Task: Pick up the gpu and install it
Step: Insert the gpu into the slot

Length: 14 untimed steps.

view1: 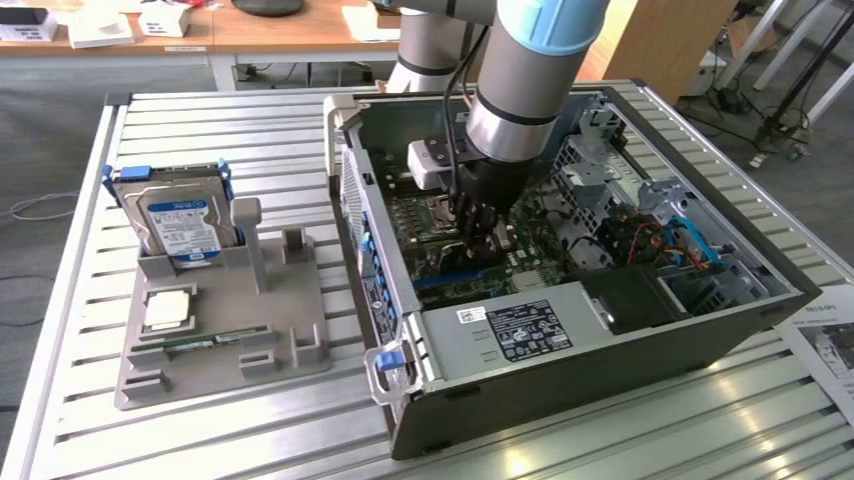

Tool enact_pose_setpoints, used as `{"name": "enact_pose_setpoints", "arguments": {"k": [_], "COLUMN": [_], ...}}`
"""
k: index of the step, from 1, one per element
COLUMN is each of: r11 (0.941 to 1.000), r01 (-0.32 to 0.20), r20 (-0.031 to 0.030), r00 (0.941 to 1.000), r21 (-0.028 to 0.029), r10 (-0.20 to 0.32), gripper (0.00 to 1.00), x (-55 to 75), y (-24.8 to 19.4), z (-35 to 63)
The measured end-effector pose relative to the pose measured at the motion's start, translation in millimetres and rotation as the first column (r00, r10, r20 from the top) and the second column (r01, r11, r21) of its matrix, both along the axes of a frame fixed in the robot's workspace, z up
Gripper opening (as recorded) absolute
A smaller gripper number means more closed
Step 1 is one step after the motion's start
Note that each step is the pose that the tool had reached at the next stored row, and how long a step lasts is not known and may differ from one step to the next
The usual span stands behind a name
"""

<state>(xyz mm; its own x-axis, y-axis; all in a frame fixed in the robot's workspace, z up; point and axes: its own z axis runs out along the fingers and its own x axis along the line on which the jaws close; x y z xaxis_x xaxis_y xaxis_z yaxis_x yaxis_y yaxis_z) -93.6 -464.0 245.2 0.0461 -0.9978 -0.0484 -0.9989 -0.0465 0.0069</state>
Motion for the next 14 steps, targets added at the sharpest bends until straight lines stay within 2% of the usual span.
{"name": "enact_pose_setpoints", "arguments": {"k": [14], "r11": [1.0], "r01": [0.0], "r20": [0.0007], "r00": [1.0], "r21": [-0.0002], "r10": [0.0], "gripper": [0.27], "x": [0.1], "y": [0.0], "z": [-1.9]}}
